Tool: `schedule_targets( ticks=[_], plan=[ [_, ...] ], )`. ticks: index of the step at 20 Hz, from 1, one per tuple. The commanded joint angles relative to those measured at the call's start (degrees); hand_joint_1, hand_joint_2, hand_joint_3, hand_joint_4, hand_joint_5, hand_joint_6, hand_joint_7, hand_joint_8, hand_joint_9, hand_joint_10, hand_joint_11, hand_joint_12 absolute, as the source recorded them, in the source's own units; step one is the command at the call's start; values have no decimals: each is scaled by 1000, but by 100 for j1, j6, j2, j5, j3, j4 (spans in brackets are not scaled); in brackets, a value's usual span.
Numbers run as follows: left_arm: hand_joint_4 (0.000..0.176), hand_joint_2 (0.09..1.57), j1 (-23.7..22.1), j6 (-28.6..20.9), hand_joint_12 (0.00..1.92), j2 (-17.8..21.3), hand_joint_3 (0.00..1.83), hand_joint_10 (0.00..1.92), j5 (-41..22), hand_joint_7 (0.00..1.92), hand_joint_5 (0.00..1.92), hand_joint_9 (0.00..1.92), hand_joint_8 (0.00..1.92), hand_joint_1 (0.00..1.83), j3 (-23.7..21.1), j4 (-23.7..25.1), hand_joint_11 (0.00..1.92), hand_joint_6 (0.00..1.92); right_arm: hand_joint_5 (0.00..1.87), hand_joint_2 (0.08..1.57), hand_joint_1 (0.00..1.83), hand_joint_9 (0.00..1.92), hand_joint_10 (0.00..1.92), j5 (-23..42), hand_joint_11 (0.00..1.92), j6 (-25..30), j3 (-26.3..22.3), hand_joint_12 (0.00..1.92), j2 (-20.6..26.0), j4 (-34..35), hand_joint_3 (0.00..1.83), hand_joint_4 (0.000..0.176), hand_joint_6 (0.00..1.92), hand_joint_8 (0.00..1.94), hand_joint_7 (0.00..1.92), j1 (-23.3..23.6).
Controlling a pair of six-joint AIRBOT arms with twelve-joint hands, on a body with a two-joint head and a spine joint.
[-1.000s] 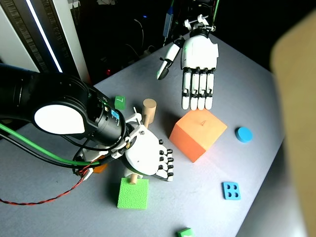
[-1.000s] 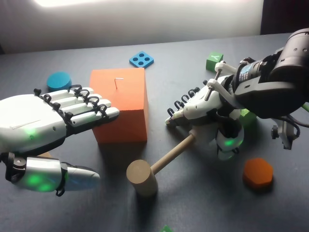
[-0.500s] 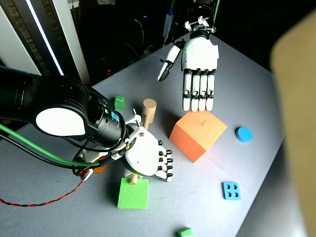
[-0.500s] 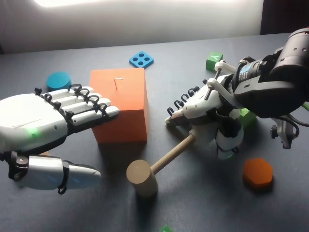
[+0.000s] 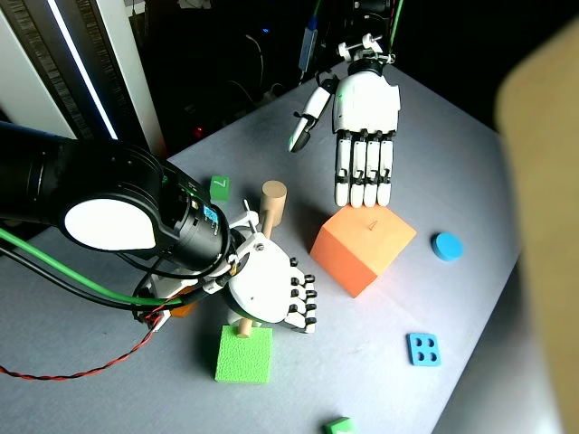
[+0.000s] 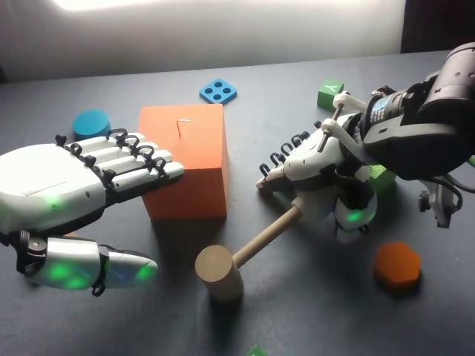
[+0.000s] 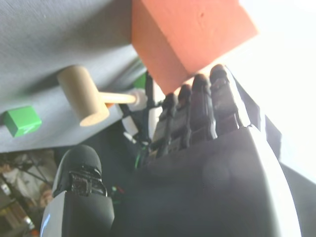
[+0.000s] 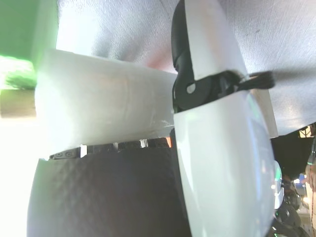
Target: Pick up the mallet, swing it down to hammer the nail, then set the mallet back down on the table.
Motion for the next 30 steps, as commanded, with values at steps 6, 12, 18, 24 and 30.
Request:
schedule_targets(
  ticks=[6, 12, 18, 24, 30],
  plan=[
    [0, 1186, -11, -71, 0, -40, 3, 0, -592, 0, 0, 0, 0, 0, 35, -184, 0, 0, 0, 977, 1279, 0, 0, 349, 2, -12, -23, 1, 61, -70, 4, 0, 0, 0, 0, 22],
    [0, 1182, 20, -129, 0, -77, 1, 0, -547, 0, 0, 0, 0, 0, 27, -203, 0, 0, 50, 988, 1190, 0, 0, 295, 48, -5, -28, 30, 50, 127, 9, 0, 17, 1, 2, 44],
    [0, 1188, 68, -130, 0, -77, 4, 0, -531, 0, 3, 0, 0, 0, 1, -230, 0, 1, 442, 1115, 1194, 407, 59, 292, 0, -13, -30, 914, 48, 128, 2, 0, 39, 30, 477, 42],
    [0, 1190, 70, -147, 0, -77, 4, 0, -526, 0, 0, 0, 0, 0, -5, -230, 0, 0, 794, 1092, 1215, 810, 214, 265, 292, -48, -66, 1197, 73, 128, 0, 0, 83, 106, 879, 43],
    [0, 1190, 69, -147, 0, -76, 3, 0, -527, 0, 0, 0, 0, 0, -6, -230, 0, 0, 793, 1240, 1203, 587, 1647, 318, 451, -176, -197, 1620, 145, 127, 3, 0, 1052, 1659, 731, 26]
  ],
)
